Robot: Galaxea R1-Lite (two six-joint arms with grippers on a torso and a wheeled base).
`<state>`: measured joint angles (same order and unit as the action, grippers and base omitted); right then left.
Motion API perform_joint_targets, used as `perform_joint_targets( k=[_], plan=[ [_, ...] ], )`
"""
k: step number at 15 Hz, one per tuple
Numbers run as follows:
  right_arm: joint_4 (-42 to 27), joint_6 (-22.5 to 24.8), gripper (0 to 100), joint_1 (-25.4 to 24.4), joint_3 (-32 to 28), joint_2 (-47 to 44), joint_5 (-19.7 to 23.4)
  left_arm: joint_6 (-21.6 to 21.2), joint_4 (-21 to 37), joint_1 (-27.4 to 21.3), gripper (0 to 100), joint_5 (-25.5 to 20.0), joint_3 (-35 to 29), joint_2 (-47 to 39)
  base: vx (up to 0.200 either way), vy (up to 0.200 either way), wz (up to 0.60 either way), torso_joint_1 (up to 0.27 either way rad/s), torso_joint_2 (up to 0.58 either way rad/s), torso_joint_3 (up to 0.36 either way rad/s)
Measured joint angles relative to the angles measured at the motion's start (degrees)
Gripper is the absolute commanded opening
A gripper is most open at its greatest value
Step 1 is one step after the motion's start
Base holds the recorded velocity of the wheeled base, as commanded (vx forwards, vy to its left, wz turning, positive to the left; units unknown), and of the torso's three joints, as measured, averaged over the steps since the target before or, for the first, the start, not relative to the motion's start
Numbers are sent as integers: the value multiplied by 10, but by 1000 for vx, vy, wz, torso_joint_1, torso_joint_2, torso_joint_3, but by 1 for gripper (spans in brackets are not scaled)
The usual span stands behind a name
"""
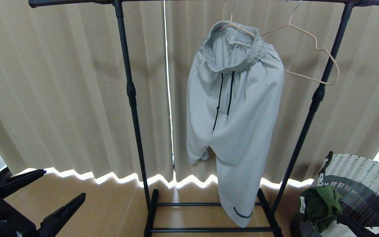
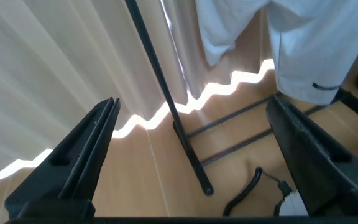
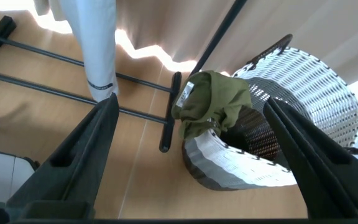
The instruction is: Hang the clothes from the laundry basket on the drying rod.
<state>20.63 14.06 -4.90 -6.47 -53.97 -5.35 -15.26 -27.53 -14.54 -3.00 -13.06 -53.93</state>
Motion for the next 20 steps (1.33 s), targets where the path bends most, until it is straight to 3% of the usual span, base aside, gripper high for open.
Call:
perform_joint_targets(
  k=[9,20],
  plan=[
    [2,0,100,-1,-1,0,1,0,-4,1,100,2,-10,-16,0,0,0,0,0,0],
    [1,0,100,-1,0,0,1,-4,-4,1,100,2,-8,-18,0,-200,0,3,4,3]
  ],
)
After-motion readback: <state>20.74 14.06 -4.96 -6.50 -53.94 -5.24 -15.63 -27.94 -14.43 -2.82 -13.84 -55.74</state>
